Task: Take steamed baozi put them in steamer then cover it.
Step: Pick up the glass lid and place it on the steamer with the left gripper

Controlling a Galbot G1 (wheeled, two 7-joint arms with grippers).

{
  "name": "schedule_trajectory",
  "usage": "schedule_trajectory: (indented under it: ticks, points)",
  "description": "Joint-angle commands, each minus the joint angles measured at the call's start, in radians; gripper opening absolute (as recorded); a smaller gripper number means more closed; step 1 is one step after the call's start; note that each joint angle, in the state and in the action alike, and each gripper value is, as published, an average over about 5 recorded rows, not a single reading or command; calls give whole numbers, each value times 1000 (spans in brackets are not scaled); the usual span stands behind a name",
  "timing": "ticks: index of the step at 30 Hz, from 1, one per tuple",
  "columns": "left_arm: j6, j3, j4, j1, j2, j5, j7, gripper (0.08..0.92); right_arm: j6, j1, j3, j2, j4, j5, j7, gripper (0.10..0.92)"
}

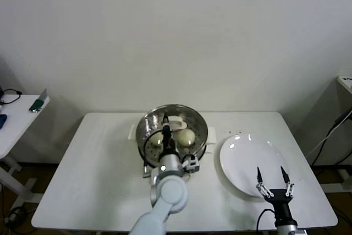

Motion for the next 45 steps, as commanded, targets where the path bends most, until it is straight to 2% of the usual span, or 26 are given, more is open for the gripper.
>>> schedule_trajectory:
  ticks: [1, 12, 19, 25, 31, 36, 41, 45]
  points:
    - [-8, -3, 11, 8, 12, -21, -45, 146, 7, -2, -5, 7, 1, -11, -2, 823]
    - [-4, 3, 4, 13, 16, -57, -41, 146, 1, 2, -12, 9, 4, -13, -3, 823]
    - [10, 19, -56, 12, 42, -113, 3, 167, -8, 6, -12, 7, 0, -17, -2, 823]
    - [10, 30, -123, 36, 84, -175, 8, 333, -24, 12, -17, 4, -3, -20, -6, 823]
    - [-23, 40, -263, 75, 133, -323, -64, 506, -38, 24, -31, 6, -14, -14, -2, 823]
    - [-92, 13, -389, 144, 209, -490, -115, 653, -65, 30, -53, 1, -19, 39, 22, 823]
    - [-207, -139, -461, 251, 271, -732, -214, 788, -78, 29, -65, -7, 8, 59, 17, 823]
    - [-315, -355, -488, 320, 292, -1010, -298, 819, -84, 20, -86, -28, 46, 81, 23, 823]
